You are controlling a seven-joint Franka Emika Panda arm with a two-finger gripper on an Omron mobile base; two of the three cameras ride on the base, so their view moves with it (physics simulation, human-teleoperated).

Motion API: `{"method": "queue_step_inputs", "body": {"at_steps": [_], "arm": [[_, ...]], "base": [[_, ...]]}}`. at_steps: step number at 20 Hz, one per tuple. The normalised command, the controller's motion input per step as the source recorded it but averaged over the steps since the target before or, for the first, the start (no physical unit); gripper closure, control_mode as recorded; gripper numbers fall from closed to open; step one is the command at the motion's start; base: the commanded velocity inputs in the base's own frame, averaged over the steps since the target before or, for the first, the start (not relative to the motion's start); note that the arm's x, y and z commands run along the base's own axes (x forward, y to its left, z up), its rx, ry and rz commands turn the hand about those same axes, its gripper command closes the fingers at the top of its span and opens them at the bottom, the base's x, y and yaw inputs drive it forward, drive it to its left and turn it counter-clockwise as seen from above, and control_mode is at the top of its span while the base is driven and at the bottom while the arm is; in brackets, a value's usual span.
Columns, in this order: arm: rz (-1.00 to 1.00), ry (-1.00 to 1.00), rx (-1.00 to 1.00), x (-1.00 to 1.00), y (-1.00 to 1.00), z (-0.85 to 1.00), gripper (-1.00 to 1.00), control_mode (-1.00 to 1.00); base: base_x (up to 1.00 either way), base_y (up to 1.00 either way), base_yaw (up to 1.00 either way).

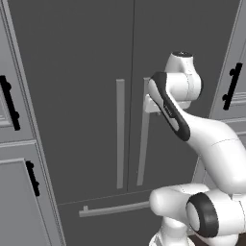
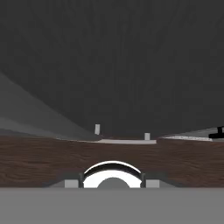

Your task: Take the strawberry from the fridge and place it on top of the pancake, located on the dining counter.

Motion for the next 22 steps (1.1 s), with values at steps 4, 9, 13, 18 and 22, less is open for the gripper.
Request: {"method": "queue_step_inputs", "body": {"at_steps": [4,9,13,18,22], "arm": [[0.0,-0.12,0.0,-0.4,0.0,0.0,-1.0,-1.0],[0.0,-0.09,0.01,-0.89,0.0,0.0,-1.0,-1.0],[0.0,-0.04,0.0,-0.95,0.0,0.0,-1.0,-1.0],[-0.02,-0.08,0.0,-0.68,-0.01,0.0,-1.0,-1.0],[-0.05,-0.13,0.0,-0.68,0.0,0.0,-1.0,-1.0]], "base": [[0.0,0.0,0.0],[0.0,0.0,0.0],[0.0,0.0,0.0],[0.0,0.0,0.0],[0.0,0.0,0.0]]}}
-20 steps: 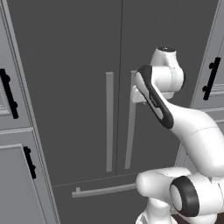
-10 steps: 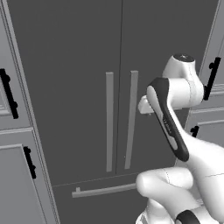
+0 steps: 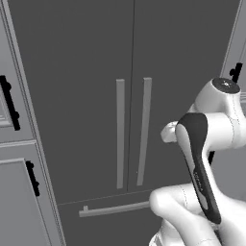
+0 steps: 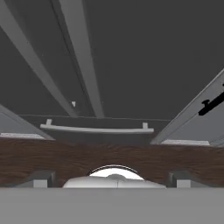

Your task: Take the strawberry from the fridge and place it on top of the pancake, located on the dining counter.

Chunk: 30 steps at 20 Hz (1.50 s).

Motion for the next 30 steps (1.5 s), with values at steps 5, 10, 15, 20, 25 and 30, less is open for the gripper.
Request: {"method": "queue_step_inputs", "body": {"at_steps": [5,10,15,20,25,30], "arm": [[0.0,0.0,0.0,0.0,0.0,0.0,-1.0,1.0],[0.0,0.0,0.0,0.0,0.0,0.0,-1.0,1.0],[0.0,0.0,0.0,0.0,0.0,0.0,-1.0,1.0],[0.0,0.0,0.0,0.0,0.0,0.0,-1.0,1.0],[0.0,0.0,0.0,0.0,0.0,0.0,-1.0,1.0],[0.0,-0.01,0.0,0.05,-0.09,0.0,-1.0,-1.0]], "base": [[-0.25,0.09,-0.02],[0.0,0.67,0.0],[-0.19,0.31,0.0],[-0.72,0.0,0.0],[-0.62,0.0,0.0],[0.0,0.0,0.0]]}}
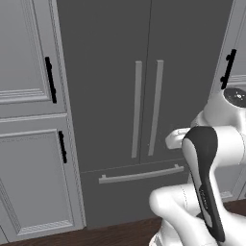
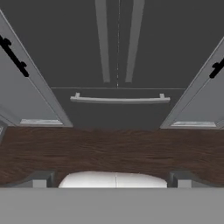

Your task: Take the strawberry from the fridge and place it on top of the pancake, located on the dining counter.

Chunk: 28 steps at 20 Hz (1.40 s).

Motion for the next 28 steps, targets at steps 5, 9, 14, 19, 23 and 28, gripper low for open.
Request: {"method": "queue_step_inputs", "body": {"at_steps": [5,9,14,19,23,28], "arm": [[0.0,0.0,0.0,0.62,-0.25,0.0,-1.0,-1.0],[0.0,-0.06,0.0,0.84,-0.11,0.0,-1.0,-1.0],[0.0,-0.18,0.0,0.52,-0.09,0.0,-1.0,-1.0],[0.0,-0.03,0.0,0.73,-0.01,0.0,-1.0,-1.0],[0.0,0.01,0.0,0.76,-0.23,0.0,-1.0,-1.0],[-0.01,0.0,-0.02,0.59,-0.11,0.0,-1.0,-1.0]], "base": [[0.0,0.0,0.0],[0.0,0.0,0.0],[0.0,0.0,0.0],[0.0,0.0,0.0],[0.0,0.0,0.0],[0.0,0.0,0.0]]}}
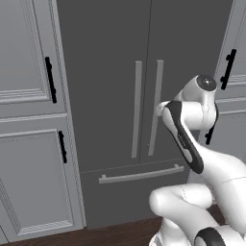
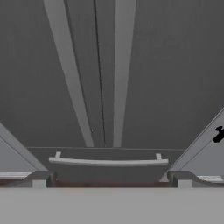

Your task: Take the strawberry from the fridge and place it on top of the pancake, located on the dining counter.

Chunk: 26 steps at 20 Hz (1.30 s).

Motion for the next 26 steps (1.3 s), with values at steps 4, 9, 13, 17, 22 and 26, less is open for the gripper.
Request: {"method": "queue_step_inputs", "body": {"at_steps": [4,9,13,17,22,26], "arm": [[-0.01,-0.01,-0.04,0.44,-0.02,0.0,-1.0,-1.0],[-0.01,0.0,-0.03,0.44,0.0,-0.09,-1.0,-1.0],[0.0,0.0,-0.01,0.46,0.0,-0.19,-1.0,-1.0],[0.0,0.0,0.0,0.36,-0.13,-0.24,-1.0,-1.0],[0.0,0.0,0.0,0.38,-0.02,-0.22,-1.0,-1.0],[0.0,0.0,0.0,0.36,0.0,-0.19,-1.0,-1.0]], "base": [[0.0,0.0,0.0],[0.0,0.0,0.0],[0.0,0.0,0.0],[0.0,0.0,0.0],[0.0,0.0,0.0],[0.0,0.0,0.0]]}}
